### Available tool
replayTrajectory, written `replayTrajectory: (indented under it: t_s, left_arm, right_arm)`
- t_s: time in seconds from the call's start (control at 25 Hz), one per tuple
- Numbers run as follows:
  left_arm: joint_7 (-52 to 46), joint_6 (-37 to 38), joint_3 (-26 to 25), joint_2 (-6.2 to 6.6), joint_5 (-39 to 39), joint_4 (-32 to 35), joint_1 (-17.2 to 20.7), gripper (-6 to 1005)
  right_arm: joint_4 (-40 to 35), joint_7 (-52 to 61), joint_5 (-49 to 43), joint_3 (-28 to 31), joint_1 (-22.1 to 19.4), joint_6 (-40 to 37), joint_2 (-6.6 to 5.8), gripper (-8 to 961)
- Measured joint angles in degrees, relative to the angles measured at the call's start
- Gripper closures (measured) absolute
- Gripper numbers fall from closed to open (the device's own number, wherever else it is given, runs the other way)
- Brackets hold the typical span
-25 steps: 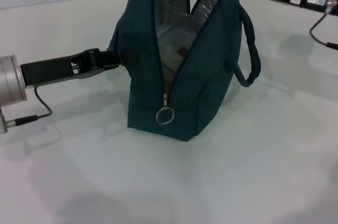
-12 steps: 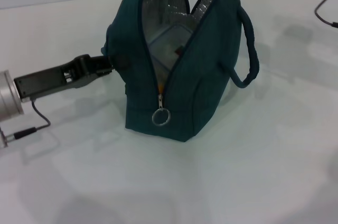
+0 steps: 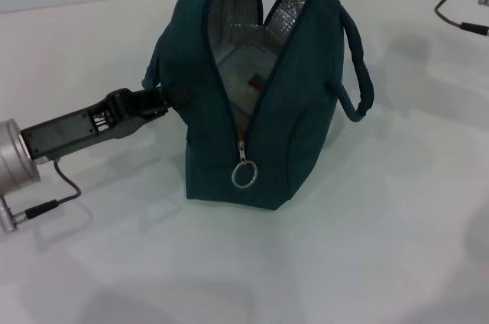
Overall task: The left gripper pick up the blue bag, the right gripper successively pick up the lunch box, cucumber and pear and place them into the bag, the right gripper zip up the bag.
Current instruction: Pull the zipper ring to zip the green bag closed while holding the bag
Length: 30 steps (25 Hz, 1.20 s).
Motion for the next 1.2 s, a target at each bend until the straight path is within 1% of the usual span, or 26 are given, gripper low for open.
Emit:
replayTrajectory:
  t_s: [0.12, 0.24, 0.36, 0.4, 0.44, 0.52, 0.56, 0.68, 0.76, 0.88, 1.0, 1.08, 1.2]
  left_arm:
    - [0.4, -0.2, -0.1, 0.10, -0.1, 0.0, 0.1, 922]
    - [0.9, -0.6, -0.2, 0.12, -0.1, 0.0, 0.0, 922]
    - [1.0, -1.7, -0.2, 0.13, -0.1, -0.1, -0.2, 922]
    - [1.0, -1.9, -0.2, 0.14, -0.1, -0.1, -0.2, 922]
    - [1.0, -2.0, -0.2, 0.14, -0.2, -0.1, -0.2, 922]
    - [1.0, -2.2, -0.2, 0.13, -0.2, -0.1, -0.2, 922]
    - [1.0, -2.4, -0.2, 0.08, -0.2, -0.1, -0.2, 923]
    - [1.0, -2.6, -0.3, 0.01, -0.3, -0.1, -0.2, 923]
    - [1.0, -2.8, -0.3, 0.00, -0.6, -0.3, -0.3, 923]
    - [1.1, -3.1, -0.2, -0.03, -1.4, -1.3, -0.4, 923]
    - [1.5, -3.1, -0.1, 0.01, -1.8, -1.6, -0.3, 923]
    - [1.6, -3.1, -0.1, 0.00, -1.8, -1.6, -0.2, 923]
    - [1.6, -3.1, -0.1, -0.07, -1.8, -1.6, -0.2, 923]
  right_arm:
    - [-0.3, -3.0, 1.9, 0.0, -0.7, -7.6, 0.15, 306]
    - [-0.9, -3.1, 2.5, 0.0, -1.7, -13.6, 0.15, 307]
    - [-1.2, -3.1, 1.7, -1.3, -2.4, -20.5, -0.09, 307]
    - [-1.1, -3.1, 0.0, -2.5, -2.8, -24.7, -0.17, 307]
    - [-1.1, -3.1, 0.0, -2.5, -2.8, -24.7, -0.17, 310]
    - [-1.1, -3.1, -2.4, -3.1, -3.1, -27.1, 0.15, 316]
    - [-1.2, -3.1, -4.5, -3.3, -3.4, -28.1, 0.51, 320]
    - [-1.0, -2.8, -10.4, -3.5, -3.4, -28.3, 1.17, 326]
    - [-0.4, -2.7, -14.6, -3.5, -2.8, -27.8, 1.99, 325]
    - [-0.1, -2.7, -21.4, -3.6, -1.5, -24.8, 4.50, 326]
    - [0.0, -2.7, -27.2, -4.0, 0.3, -18.9, 6.77, 329]
    - [0.4, -2.7, -27.7, -4.5, 0.7, -17.8, 6.96, 332]
    - [2.7, -2.7, -27.9, -6.4, 2.8, -15.2, 7.10, 335]
